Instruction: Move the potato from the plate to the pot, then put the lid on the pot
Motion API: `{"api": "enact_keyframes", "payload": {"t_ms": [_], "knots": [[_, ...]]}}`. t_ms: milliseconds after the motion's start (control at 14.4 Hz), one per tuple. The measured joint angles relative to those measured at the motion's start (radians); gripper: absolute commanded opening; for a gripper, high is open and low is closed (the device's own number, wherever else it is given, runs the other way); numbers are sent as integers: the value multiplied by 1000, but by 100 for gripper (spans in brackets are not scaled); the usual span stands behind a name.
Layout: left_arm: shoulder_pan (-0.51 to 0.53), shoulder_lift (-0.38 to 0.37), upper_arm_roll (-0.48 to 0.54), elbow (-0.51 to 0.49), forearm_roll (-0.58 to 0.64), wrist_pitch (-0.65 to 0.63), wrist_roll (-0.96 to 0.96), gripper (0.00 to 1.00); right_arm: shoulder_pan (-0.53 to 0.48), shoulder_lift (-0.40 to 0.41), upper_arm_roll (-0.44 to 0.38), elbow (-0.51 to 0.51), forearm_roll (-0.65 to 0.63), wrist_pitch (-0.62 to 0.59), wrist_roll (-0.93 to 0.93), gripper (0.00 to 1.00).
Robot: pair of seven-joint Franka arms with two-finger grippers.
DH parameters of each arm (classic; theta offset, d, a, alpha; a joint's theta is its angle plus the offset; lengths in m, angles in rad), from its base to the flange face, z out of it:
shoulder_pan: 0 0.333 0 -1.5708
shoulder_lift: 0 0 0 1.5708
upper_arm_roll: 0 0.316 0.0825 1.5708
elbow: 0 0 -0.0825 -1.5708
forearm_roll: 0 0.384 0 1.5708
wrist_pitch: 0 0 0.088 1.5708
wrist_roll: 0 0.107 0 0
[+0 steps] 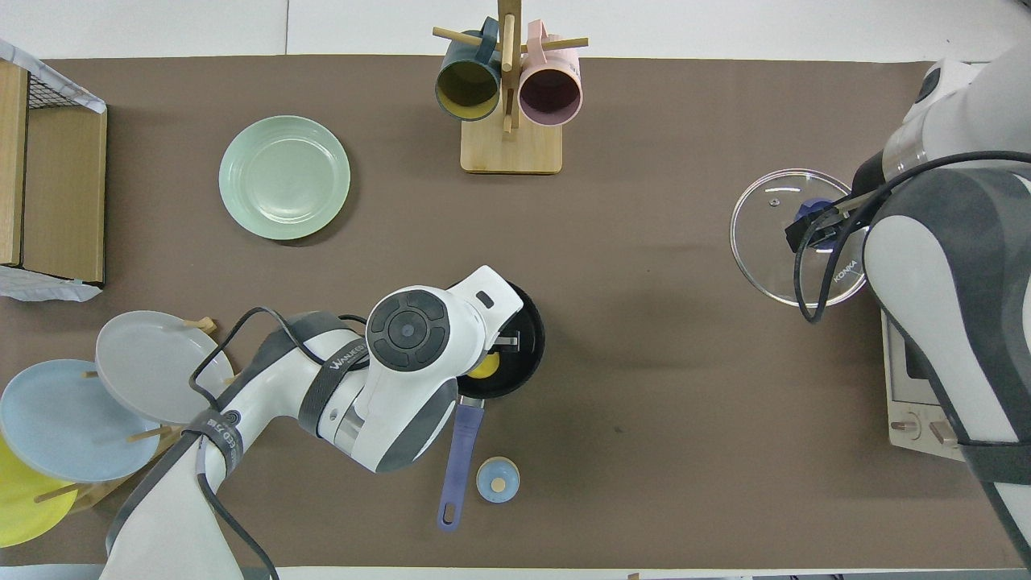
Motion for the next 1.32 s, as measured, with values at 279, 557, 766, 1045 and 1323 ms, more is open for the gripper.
{"api": "enact_keyframes", "payload": {"t_ms": [279,557,766,1045,1323], "knots": [[-18,39,2,-1,0,41,-2,0,9,0,4,1,0,10,0,0],[-19,40,3,-1,3,43,-1,100,29,0,5,10,0,9,13,0],[-17,39,16,9,7,34,-1,100,35,0,7,22,0,4,23,0],[59,-12,33,191,7,-227,0,100,55,0,8,39,0,-9,56,0],[168,-77,38,383,7,-452,0,100,96,3,11,41,1,-2,135,0]]}}
